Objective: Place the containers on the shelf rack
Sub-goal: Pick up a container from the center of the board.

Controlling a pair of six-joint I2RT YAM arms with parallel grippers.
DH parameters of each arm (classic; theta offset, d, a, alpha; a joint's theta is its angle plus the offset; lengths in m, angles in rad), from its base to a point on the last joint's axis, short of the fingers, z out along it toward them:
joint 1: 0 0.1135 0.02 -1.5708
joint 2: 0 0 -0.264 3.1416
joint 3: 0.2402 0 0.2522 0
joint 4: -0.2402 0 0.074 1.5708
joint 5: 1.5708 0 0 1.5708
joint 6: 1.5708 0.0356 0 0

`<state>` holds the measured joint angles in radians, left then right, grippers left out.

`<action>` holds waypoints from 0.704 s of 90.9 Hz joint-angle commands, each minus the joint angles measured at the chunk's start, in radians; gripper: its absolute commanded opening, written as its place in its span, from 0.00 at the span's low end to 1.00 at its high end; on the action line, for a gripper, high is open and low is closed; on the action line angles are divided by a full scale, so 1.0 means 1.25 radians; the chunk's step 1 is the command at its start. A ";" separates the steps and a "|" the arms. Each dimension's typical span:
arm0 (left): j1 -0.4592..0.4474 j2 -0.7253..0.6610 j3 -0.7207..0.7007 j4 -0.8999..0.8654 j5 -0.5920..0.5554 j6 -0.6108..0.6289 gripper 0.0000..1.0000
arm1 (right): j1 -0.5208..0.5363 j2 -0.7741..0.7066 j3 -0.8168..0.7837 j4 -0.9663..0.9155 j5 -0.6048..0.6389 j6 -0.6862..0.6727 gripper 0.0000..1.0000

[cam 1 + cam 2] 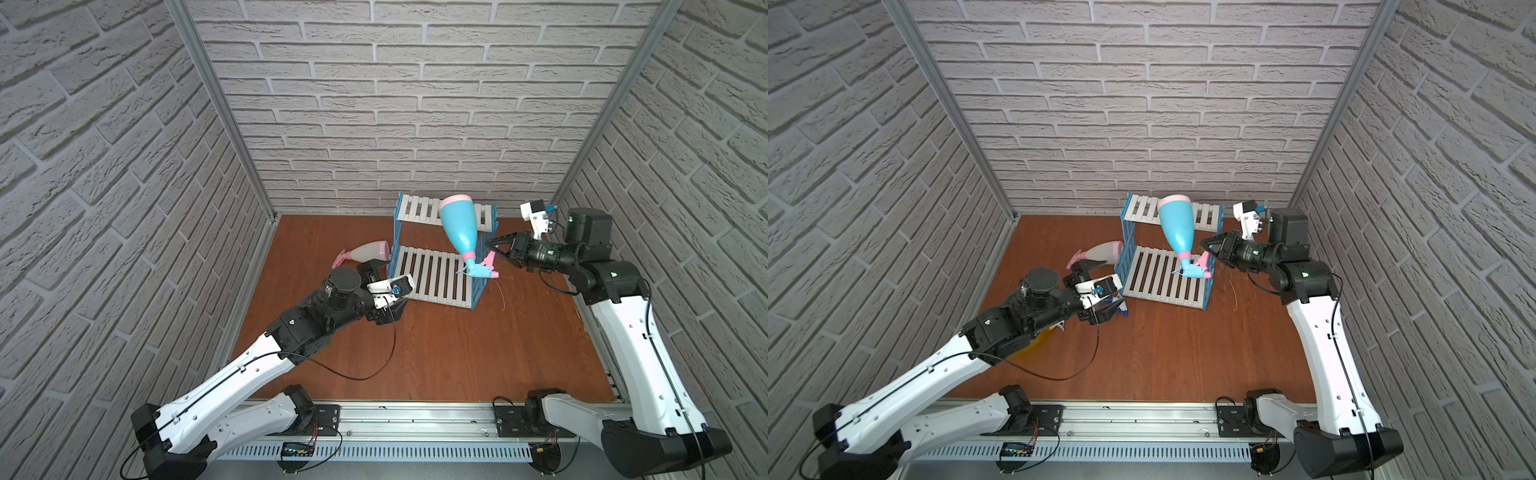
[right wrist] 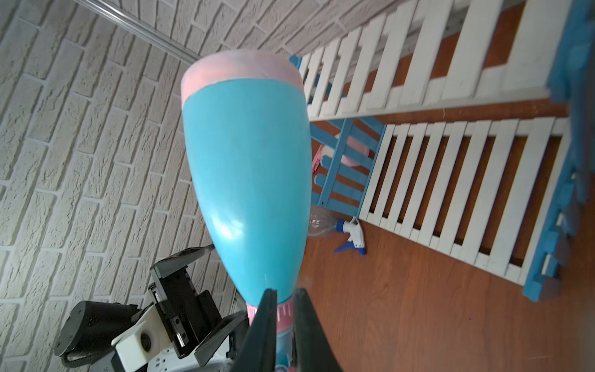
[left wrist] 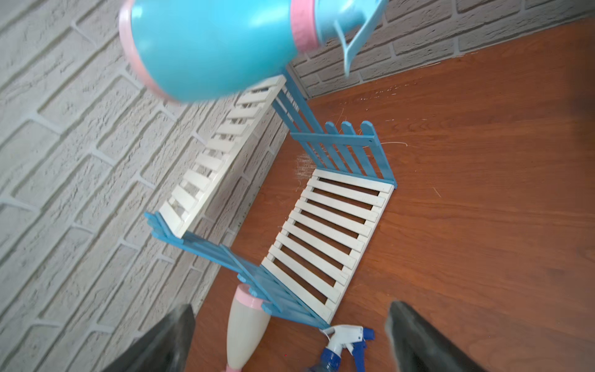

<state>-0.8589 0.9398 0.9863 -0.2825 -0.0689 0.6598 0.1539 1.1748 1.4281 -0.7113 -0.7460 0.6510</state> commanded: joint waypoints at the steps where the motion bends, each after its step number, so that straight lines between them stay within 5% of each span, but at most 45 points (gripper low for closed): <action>1: -0.067 -0.009 -0.032 0.121 -0.112 0.116 0.98 | 0.052 0.022 -0.009 -0.008 -0.029 0.022 0.03; 20: -0.153 0.043 -0.049 0.196 -0.159 0.134 0.97 | 0.091 0.084 -0.021 0.020 -0.046 0.125 0.03; 39: -0.162 0.102 -0.024 0.228 -0.125 0.087 0.92 | 0.102 0.126 -0.011 0.002 -0.077 0.185 0.03; 64: -0.162 0.139 -0.027 0.254 -0.137 0.079 0.62 | 0.105 0.155 -0.010 -0.006 -0.122 0.206 0.03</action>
<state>-1.0580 1.1091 0.9466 -0.0471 -0.2337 0.7769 0.2768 1.3758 1.4086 -0.7364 -0.8505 0.8883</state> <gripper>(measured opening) 0.654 0.125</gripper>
